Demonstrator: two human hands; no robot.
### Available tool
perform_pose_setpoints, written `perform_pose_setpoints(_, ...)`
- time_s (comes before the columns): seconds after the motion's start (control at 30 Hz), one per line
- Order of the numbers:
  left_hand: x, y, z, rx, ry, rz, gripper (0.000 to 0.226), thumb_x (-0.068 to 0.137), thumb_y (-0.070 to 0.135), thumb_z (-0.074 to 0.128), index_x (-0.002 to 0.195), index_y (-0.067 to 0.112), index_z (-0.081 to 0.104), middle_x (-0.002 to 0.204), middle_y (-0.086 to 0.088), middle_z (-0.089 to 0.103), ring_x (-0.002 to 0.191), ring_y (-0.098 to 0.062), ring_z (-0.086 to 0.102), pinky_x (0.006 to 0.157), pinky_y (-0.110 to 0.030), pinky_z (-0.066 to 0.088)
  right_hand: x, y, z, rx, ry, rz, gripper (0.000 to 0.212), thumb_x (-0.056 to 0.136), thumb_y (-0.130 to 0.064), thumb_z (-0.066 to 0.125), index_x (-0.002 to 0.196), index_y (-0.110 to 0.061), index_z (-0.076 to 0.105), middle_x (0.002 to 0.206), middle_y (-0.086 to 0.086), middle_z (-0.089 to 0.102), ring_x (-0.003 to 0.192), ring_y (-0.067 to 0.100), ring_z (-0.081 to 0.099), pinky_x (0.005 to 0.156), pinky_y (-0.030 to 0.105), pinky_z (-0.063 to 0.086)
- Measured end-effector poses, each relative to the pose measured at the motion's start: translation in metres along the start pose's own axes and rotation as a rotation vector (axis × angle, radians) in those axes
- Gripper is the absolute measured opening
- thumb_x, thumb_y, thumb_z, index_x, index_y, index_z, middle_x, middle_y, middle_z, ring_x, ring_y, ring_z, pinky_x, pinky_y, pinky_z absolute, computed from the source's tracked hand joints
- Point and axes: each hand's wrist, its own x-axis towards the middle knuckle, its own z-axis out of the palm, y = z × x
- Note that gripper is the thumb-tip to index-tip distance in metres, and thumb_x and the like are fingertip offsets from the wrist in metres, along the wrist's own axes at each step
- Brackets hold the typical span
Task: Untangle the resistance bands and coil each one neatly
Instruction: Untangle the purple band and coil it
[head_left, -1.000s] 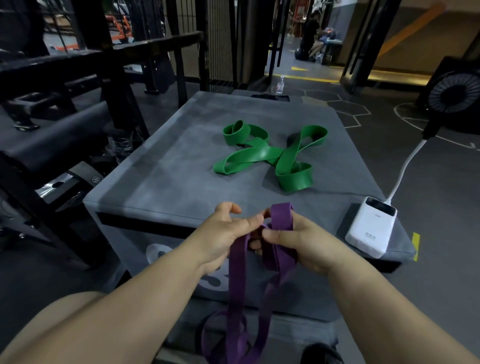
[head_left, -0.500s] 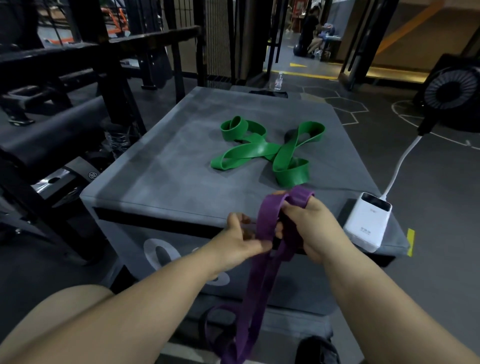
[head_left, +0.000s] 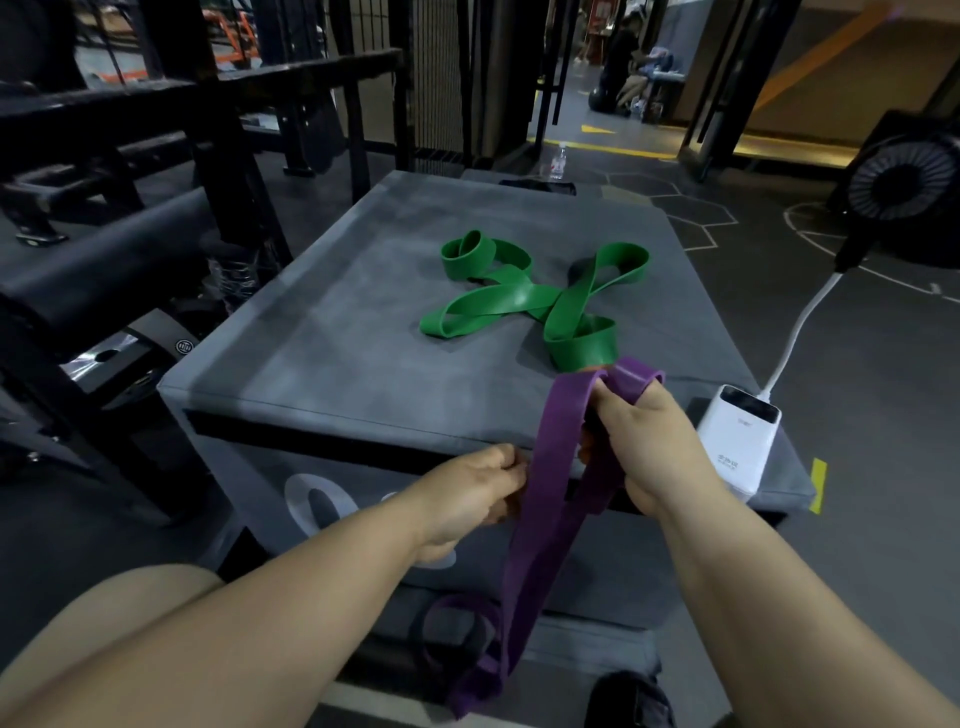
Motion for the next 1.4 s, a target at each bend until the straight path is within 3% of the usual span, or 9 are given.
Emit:
perform_pose_setpoints(0.13,0.000,-0.001,-0.001,-0.110,-0.015,-0.017,0.044,0.100,0.049,0.033,0.116,0.017,0.057,0.093,0.003,0.069,0.088,-0.012,0.064,0.090,-0.031,0.047,0.003,0.003,-0.003,-0.057,0.042,0.016,0.017,0.101,-0.015,0.049,0.100,0.000,0.058,0.055,-0.003,0.058,0.043,0.011,0.048,0.041,0.024,0.043)
perform_pose_setpoints(0.27,0.002,-0.002,-0.008,-0.054,0.107,0.133,0.076,0.064,0.082,0.058,0.114,0.028,0.040,0.089,0.006,0.058,0.079,-0.008,0.056,0.088,-0.031,0.041,0.005,0.005,-0.009,-0.111,0.092,0.007,0.014,0.099,-0.018,0.051,0.095,-0.007,0.060,0.056,-0.002,0.060,0.044,0.014,0.047,0.042,0.024,0.041)
perform_pose_setpoints(0.33,0.001,0.002,-0.013,0.074,0.171,0.227,0.074,0.064,0.056,0.078,0.116,0.037,0.028,0.095,0.008,0.054,0.084,-0.005,0.054,0.085,-0.023,0.042,0.006,0.004,-0.011,-0.133,0.108,0.006,0.015,0.098,-0.019,0.052,0.091,-0.008,0.060,0.054,-0.003,0.059,0.045,0.016,0.046,0.044,0.026,0.040)
perform_pose_setpoints(0.43,0.001,0.008,-0.020,0.212,0.370,0.405,0.063,0.079,0.012,0.072,0.111,0.040,0.025,0.109,0.007,0.042,0.092,-0.008,0.051,0.080,-0.020,0.043,0.006,0.002,-0.014,-0.105,0.107,0.037,0.015,0.099,-0.017,0.052,0.089,-0.010,0.060,0.055,0.000,0.058,0.043,0.014,0.043,0.041,0.024,0.038)
perform_pose_setpoints(0.63,-0.002,0.026,-0.042,0.336,0.520,0.630,0.011,0.081,0.031,0.063,0.089,0.037,0.059,0.095,0.015,0.063,0.086,-0.001,0.058,0.083,-0.012,0.042,0.000,-0.005,-0.019,0.008,-0.101,0.152,0.016,0.100,-0.019,0.051,0.089,-0.009,0.055,0.059,0.006,0.063,0.042,0.017,0.052,0.042,0.023,0.044)
perform_pose_setpoints(0.7,-0.005,0.032,-0.049,0.331,0.520,0.610,0.016,0.090,0.017,0.062,0.087,0.033,0.061,0.081,0.025,0.064,0.080,0.006,0.056,0.079,-0.008,0.040,-0.002,-0.006,-0.022,0.039,-0.191,0.191,0.024,0.101,-0.028,0.048,0.091,-0.010,0.060,0.074,0.010,0.073,0.060,0.023,0.066,0.060,0.030,0.055)
perform_pose_setpoints(0.87,-0.023,0.046,-0.062,0.323,0.337,0.470,0.018,0.094,0.012,0.055,0.090,0.026,0.065,0.078,0.023,0.064,0.079,0.007,0.054,0.080,-0.007,0.039,0.005,-0.002,-0.029,0.086,-0.169,0.138,0.041,0.104,-0.033,0.037,0.091,-0.012,0.069,0.090,0.010,0.074,0.087,0.024,0.066,0.095,0.042,0.046)
perform_pose_setpoints(1.13,-0.039,0.050,-0.065,0.384,-0.007,0.225,0.013,0.096,0.013,0.052,0.085,0.015,0.058,0.069,0.006,0.050,0.067,-0.004,0.043,0.070,-0.020,0.037,0.005,-0.011,-0.038,0.223,-0.105,0.187,0.045,0.104,-0.037,0.037,0.087,-0.005,0.063,0.061,0.005,0.053,0.056,0.022,0.056,0.056,0.029,0.052)
perform_pose_setpoints(1.4,-0.038,0.052,-0.042,0.761,-0.119,0.300,0.015,0.081,0.020,0.055,0.074,0.029,0.064,0.073,0.009,0.059,0.070,-0.001,0.050,0.069,-0.020,0.042,0.000,-0.010,-0.027,0.252,-0.189,0.204,0.025,0.096,-0.011,0.033,0.099,-0.003,0.056,0.062,0.011,0.050,0.053,0.025,0.048,0.051,0.032,0.045)
